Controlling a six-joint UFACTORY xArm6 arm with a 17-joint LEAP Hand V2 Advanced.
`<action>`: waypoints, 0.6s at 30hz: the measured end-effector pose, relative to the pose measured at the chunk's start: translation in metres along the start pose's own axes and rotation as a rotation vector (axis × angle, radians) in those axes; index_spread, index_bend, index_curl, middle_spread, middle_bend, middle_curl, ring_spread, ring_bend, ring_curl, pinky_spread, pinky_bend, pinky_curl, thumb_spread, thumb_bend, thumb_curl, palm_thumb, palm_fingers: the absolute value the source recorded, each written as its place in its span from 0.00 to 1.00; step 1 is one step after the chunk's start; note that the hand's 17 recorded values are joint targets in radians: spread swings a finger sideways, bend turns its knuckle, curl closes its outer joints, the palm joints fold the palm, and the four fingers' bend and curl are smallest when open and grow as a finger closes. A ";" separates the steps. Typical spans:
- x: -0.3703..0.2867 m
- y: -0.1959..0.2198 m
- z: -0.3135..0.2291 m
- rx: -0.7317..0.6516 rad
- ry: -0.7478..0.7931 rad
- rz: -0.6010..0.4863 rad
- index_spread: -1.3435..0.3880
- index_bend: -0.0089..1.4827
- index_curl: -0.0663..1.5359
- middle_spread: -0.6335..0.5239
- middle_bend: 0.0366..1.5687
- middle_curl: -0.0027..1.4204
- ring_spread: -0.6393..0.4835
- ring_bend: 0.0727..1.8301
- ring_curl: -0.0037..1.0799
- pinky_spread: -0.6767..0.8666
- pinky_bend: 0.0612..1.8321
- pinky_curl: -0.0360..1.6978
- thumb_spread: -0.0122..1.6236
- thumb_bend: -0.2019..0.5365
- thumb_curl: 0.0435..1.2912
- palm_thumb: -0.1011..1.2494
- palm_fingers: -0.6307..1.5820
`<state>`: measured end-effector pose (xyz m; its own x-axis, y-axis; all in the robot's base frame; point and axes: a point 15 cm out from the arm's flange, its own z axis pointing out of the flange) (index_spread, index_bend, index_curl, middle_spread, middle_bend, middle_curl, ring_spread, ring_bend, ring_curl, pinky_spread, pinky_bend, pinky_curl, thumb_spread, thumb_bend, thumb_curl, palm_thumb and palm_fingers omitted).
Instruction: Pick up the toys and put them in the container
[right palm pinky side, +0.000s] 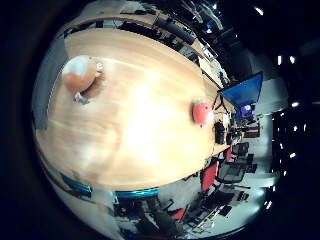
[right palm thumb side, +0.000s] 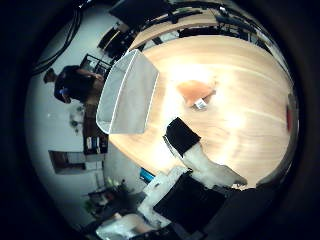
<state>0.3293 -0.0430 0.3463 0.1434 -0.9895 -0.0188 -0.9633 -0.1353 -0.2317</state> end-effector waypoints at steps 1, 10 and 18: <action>0.000 0.001 0.000 -0.001 0.000 0.001 0.51 0.12 0.22 0.43 0.13 0.26 0.50 0.27 0.19 0.67 0.26 0.15 0.66 0.24 0.19 0.34 0.44; -0.003 0.007 -0.003 -0.017 -0.007 -0.001 0.51 0.12 0.22 0.43 0.14 0.26 0.50 0.27 0.19 0.67 0.26 0.15 0.66 0.24 0.19 0.34 0.44; 0.000 0.001 -0.004 -0.013 -0.005 0.002 0.51 0.12 0.22 0.43 0.14 0.26 0.50 0.27 0.18 0.67 0.27 0.14 0.66 0.24 0.19 0.34 0.44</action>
<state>0.3279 -0.0431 0.3497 0.1422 -0.9896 -0.0238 -0.9664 -0.1336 -0.2194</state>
